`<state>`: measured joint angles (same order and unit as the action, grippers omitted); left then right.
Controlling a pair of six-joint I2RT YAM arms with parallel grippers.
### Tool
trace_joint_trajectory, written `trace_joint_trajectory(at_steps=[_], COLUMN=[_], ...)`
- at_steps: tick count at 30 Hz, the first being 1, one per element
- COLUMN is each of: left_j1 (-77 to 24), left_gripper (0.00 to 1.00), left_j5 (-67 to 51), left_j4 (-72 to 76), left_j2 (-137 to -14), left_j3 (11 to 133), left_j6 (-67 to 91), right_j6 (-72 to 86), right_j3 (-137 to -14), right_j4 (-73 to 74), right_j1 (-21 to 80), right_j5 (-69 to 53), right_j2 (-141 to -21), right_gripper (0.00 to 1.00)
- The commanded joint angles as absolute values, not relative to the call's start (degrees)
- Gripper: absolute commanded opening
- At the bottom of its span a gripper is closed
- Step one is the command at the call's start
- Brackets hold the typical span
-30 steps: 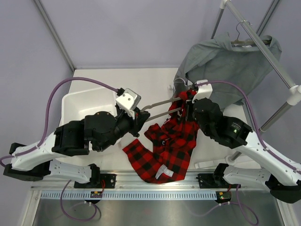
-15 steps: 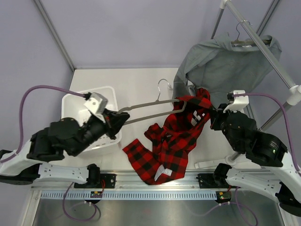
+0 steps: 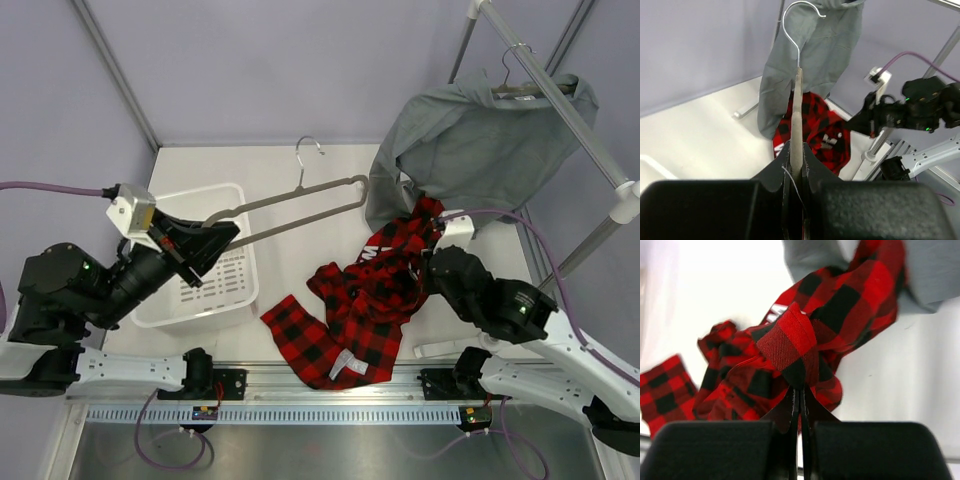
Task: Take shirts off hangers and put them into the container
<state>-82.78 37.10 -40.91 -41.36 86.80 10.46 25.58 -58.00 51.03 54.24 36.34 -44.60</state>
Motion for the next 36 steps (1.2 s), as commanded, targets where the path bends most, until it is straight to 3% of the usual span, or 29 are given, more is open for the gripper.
trace_joint_trajectory(at_steps=[1,7,14,23,30,36], left_j1=[-82.8,-80.5,-80.1,-87.3,-89.7,-91.0], left_gripper=[0.00,0.00,0.00,0.00,0.00,0.00], left_j5=[30.9,24.9,25.1,44.3,62.0,68.0], left_j4=[-29.5,-23.4,-18.8,-8.5,-5.3,2.8], left_j2=[-48.1,-59.0,-71.1,-86.7,-100.3,-106.2], left_j3=[88.9,94.7,103.3,114.5,130.5,136.1], left_j6=[3.4,0.4,-1.4,-18.3,-25.0,-27.9], right_j6=[27.1,33.7,37.6,40.7,41.8,43.2], right_j3=[-54.5,-50.5,-45.2,-41.6,-40.1,-39.6], right_j4=[43.7,41.2,33.8,31.9,31.6,31.3], right_j1=[55.7,66.8,70.0,71.7,71.8,72.7], right_j5=[26.9,29.6,26.3,26.2,26.7,26.7], right_j2=[-46.4,-51.8,-54.3,-55.1,-53.9,-54.0], right_gripper=[0.00,0.00,0.00,0.00,0.00,0.00])
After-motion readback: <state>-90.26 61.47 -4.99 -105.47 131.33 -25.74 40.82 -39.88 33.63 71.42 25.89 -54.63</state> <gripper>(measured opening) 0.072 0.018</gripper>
